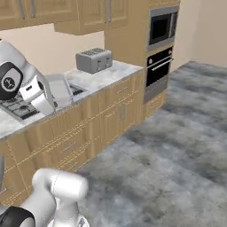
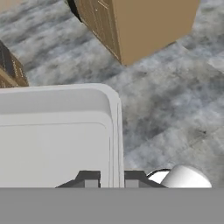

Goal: Retrieve the tupperware and aluminum foil from the cabinet and place them on the dining counter near the plate with steak and bell pepper to prepare for storing leftovers.

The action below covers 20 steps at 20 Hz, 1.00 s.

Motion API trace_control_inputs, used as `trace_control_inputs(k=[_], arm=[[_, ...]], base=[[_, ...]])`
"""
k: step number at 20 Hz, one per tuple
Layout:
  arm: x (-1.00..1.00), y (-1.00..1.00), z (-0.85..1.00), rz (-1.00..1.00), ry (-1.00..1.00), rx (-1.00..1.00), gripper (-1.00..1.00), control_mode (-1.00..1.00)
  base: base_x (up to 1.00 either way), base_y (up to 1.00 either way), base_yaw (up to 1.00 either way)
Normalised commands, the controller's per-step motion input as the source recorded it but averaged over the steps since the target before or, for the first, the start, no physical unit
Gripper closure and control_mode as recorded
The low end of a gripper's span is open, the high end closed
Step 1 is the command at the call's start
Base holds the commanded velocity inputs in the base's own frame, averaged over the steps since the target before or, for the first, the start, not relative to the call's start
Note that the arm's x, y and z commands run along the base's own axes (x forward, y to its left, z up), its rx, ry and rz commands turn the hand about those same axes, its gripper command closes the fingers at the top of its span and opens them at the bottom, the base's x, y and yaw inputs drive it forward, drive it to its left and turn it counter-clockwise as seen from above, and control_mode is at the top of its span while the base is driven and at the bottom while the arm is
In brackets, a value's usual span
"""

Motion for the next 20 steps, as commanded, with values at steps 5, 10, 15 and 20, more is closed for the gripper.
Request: trace_control_inputs(k=[5,10,15,20], arm=[[0.0,0.0,0.0,0.0,0.0,0.0,1.0,1.0],[0.0,0.0,0.0,0.0,0.0,0.0,1.0,1.0],[0.0,0.0,0.0,0.0,0.0,0.0,1.0,1.0],[0.0,0.0,0.0,0.0,0.0,0.0,1.0,1.0]], base=[[0.0,-0.07,-0.83],[0.01,-0.01,-0.82],[0.22,0.0,-0.75],[0.56,0.03,-0.65]])
